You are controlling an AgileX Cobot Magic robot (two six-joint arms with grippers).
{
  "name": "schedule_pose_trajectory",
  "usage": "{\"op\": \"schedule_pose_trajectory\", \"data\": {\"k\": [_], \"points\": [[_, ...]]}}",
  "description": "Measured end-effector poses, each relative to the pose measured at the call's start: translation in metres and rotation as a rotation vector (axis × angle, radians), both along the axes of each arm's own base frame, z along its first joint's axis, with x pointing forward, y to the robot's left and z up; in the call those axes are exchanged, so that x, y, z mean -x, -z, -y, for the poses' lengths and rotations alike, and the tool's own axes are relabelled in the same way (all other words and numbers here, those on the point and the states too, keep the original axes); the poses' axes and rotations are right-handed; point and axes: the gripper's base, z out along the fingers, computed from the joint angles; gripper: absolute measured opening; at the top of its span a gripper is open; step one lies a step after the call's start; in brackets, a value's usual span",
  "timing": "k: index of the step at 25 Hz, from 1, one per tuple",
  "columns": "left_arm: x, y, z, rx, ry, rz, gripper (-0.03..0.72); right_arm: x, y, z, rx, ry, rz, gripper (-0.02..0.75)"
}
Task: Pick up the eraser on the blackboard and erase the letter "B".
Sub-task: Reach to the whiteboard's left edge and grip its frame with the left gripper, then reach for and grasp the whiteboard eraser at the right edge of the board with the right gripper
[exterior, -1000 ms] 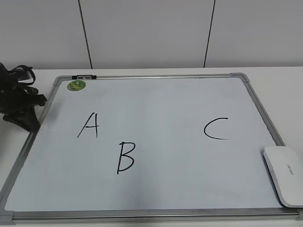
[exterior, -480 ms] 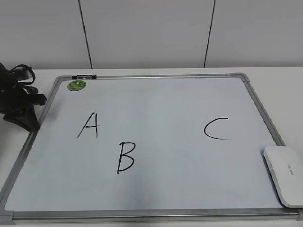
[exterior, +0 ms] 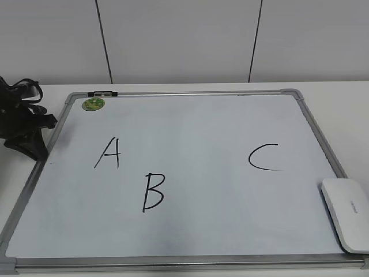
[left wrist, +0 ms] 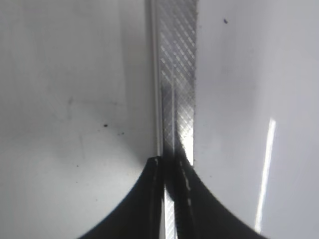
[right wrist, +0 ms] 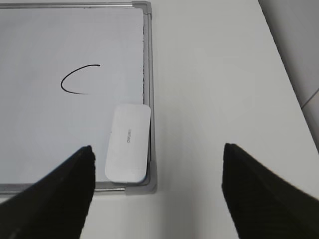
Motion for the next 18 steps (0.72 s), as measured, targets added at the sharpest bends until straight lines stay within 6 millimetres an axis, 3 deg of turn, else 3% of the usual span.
{"op": "schedule_pose_trajectory", "data": {"k": [6,18], "points": [[0.000,0.000,0.000,0.000,0.000,0.000,0.026,-0.050,0.003,-0.001,-0.021,-0.016,-0.104,0.589],[0.000,0.000,0.000,0.002,-0.001,0.000,0.026,-0.138,0.055,-0.008,-0.111,-0.087,-0.571,0.590]]}}
